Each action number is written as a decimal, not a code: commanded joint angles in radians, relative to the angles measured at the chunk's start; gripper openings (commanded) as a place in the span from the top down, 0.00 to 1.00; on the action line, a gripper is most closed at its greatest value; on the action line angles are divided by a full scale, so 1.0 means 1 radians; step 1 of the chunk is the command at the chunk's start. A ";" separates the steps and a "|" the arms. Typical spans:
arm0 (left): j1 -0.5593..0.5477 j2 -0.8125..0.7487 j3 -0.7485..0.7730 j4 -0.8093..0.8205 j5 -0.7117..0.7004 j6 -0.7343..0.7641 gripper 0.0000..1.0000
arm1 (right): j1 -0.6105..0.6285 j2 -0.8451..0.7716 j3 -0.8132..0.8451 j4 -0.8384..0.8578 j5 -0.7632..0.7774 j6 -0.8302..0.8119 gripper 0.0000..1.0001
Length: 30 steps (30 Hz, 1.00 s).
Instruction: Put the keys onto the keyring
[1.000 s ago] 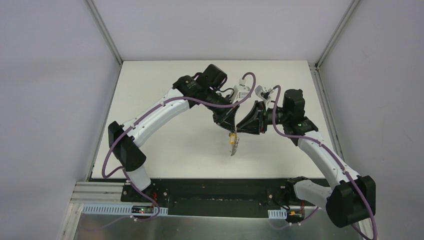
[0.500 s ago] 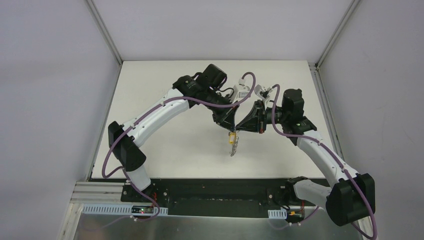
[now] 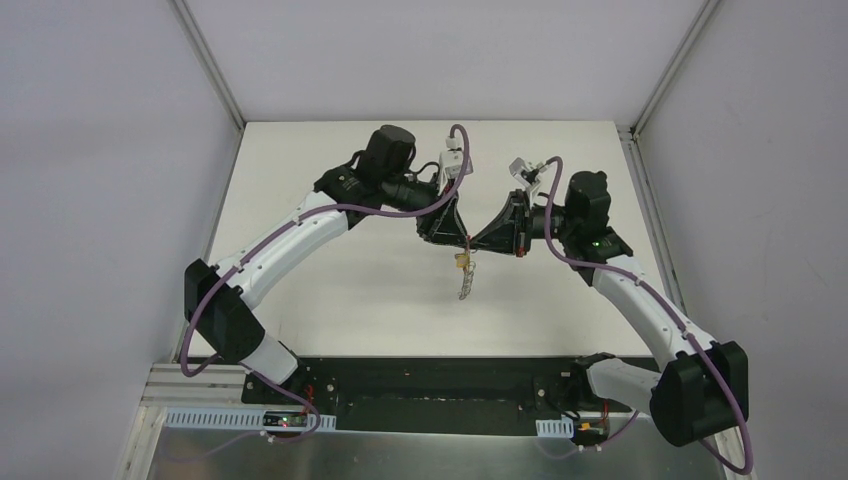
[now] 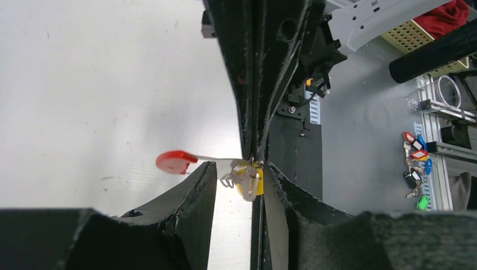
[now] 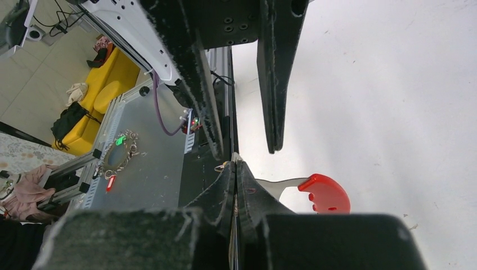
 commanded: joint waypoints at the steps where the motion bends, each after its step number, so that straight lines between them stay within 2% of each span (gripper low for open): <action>1: -0.003 -0.033 -0.016 0.126 0.084 -0.016 0.63 | -0.003 0.008 0.033 0.148 -0.009 0.095 1.00; 14: 0.042 -0.058 -0.109 0.316 0.162 -0.145 0.64 | -0.024 0.050 -0.026 0.519 0.006 0.351 1.00; 26: 0.089 -0.099 -0.167 0.467 0.187 -0.271 0.60 | -0.024 0.078 -0.055 0.691 0.038 0.439 1.00; 30: 0.094 -0.099 -0.175 0.508 0.189 -0.302 0.64 | -0.024 0.083 -0.067 0.739 0.052 0.463 1.00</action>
